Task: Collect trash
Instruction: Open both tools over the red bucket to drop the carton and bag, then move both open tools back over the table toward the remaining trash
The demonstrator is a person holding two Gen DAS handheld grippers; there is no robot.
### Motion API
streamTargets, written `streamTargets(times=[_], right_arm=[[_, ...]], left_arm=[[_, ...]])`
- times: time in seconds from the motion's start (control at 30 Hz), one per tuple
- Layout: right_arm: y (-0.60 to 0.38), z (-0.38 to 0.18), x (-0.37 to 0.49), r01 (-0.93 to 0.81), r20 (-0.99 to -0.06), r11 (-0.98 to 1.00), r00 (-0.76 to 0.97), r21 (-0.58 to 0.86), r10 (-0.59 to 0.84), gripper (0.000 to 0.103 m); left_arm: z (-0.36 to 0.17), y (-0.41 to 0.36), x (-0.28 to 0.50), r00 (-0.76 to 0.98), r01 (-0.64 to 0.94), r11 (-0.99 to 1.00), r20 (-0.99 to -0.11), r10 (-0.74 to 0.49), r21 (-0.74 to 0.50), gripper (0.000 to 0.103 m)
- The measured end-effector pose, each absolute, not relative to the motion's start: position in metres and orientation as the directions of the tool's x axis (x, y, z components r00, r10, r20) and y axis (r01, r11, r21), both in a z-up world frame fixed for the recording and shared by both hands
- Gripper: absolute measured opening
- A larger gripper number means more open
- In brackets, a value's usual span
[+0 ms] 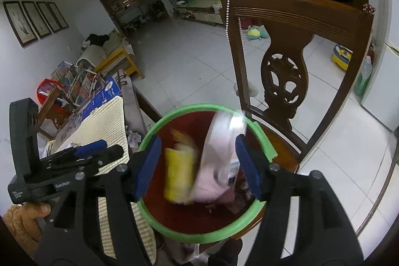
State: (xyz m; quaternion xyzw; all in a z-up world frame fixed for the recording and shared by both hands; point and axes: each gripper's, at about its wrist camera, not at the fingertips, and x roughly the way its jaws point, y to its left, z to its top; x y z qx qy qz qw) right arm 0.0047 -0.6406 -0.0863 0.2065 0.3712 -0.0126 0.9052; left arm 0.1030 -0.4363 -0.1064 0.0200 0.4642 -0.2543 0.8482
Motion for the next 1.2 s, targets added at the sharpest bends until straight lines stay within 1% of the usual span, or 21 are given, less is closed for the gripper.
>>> streamTargets(times=[0.23,0.4,0.6,0.83,0.9,1.03,1.2], right_arm=[[-0.605,-0.087,0.02,0.114,-0.676,0.917,0.711,0.381,0.192,0.06],[-0.561,-0.087,0.035,0.039,-0.681,0.924,0.687,0.381,0.252,0.061],[-0.489,-0.088,0.049,-0.061,-0.69,0.923,0.646,0.38,0.326,0.061],[-0.403,-0.089,0.055,-0.141,-0.7,0.917,0.606,0.373,0.378,0.062],[-0.376,-0.088,0.056,-0.168,-0.704,0.914,0.592,0.368,0.392,0.062],[-0.319,-0.093,0.057,-0.218,-0.713,0.904,0.558,0.369,0.425,0.062],[-0.263,-0.1,0.053,-0.275,-0.726,0.89,0.515,0.364,0.456,0.062]], left_arm=[[-0.106,-0.381,0.103,0.484,0.347,0.915,-0.795,-0.365,-0.208,0.062],[-0.109,-0.324,0.098,0.517,0.242,0.947,-0.798,-0.309,-0.21,0.062],[-0.115,-0.231,0.088,0.552,0.071,0.976,-0.807,-0.212,-0.208,0.062],[-0.122,-0.117,0.074,0.575,-0.11,0.974,-0.812,-0.1,-0.198,0.062],[-0.127,-0.082,0.07,0.572,-0.166,0.966,-0.818,-0.071,-0.199,0.064],[-0.148,-0.026,0.078,0.534,-0.244,0.945,-0.844,-0.057,-0.219,0.065],[-0.182,0.013,0.099,0.471,-0.275,0.92,-0.873,-0.124,-0.279,0.065]])
